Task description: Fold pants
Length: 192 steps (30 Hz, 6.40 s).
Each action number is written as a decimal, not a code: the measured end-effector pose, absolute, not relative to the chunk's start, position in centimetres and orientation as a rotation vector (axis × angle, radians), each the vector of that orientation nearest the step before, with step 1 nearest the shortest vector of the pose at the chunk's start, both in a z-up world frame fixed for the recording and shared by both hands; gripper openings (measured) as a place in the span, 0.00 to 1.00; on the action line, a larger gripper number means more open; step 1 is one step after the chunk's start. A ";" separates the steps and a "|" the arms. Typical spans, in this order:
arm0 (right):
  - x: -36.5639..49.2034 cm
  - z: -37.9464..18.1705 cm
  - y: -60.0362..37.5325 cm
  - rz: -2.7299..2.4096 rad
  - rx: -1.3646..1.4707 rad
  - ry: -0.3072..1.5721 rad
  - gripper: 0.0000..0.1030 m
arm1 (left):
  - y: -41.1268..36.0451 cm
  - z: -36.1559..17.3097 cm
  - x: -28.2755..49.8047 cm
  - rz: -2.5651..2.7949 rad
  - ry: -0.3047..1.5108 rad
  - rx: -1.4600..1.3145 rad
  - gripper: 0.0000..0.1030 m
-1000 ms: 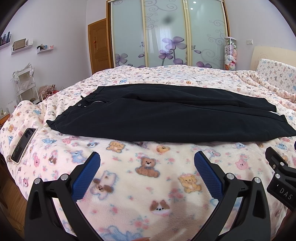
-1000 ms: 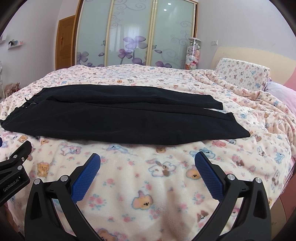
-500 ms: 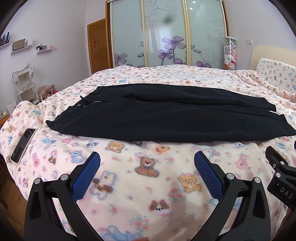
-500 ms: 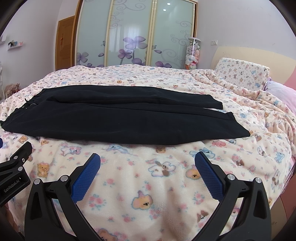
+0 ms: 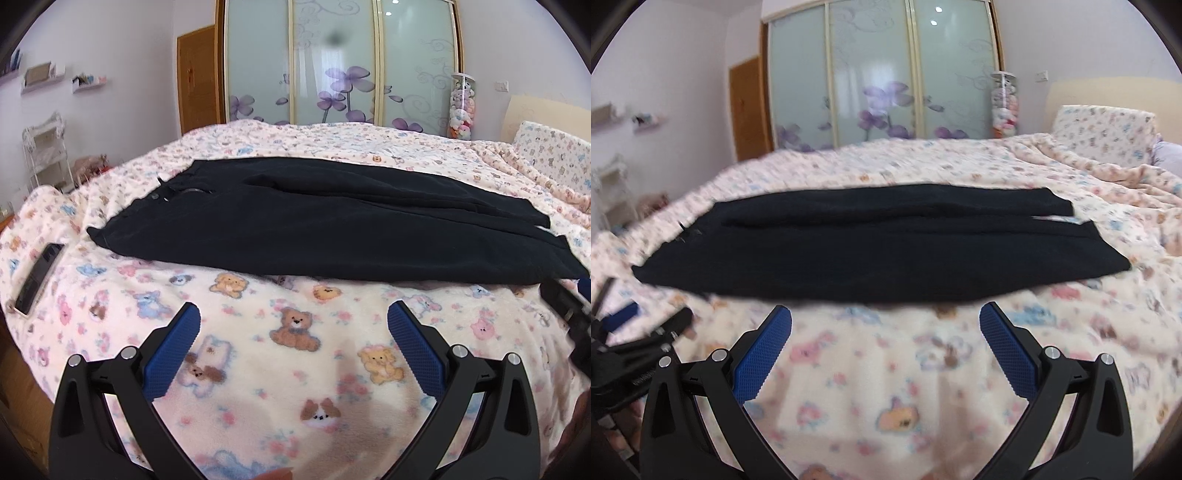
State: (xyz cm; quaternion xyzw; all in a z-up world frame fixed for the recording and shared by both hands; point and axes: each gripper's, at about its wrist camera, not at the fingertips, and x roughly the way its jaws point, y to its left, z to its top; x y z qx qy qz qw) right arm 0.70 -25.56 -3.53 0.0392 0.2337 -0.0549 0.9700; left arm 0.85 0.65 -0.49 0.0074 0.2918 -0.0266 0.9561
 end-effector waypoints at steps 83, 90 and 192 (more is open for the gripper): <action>7.6 -7.0 -53.6 -0.137 1.243 0.711 0.16 | -1.6 -1.7 9.1 -0.407 0.525 -0.352 0.98; 7.9 -8.6 -53.8 -0.291 1.361 0.662 0.37 | -1.2 -1.9 9.1 -0.372 0.530 -0.366 0.98; 2.8 -5.9 -56.4 -0.330 1.019 0.359 0.05 | 26.1 -2.7 17.9 0.021 0.723 -1.139 0.59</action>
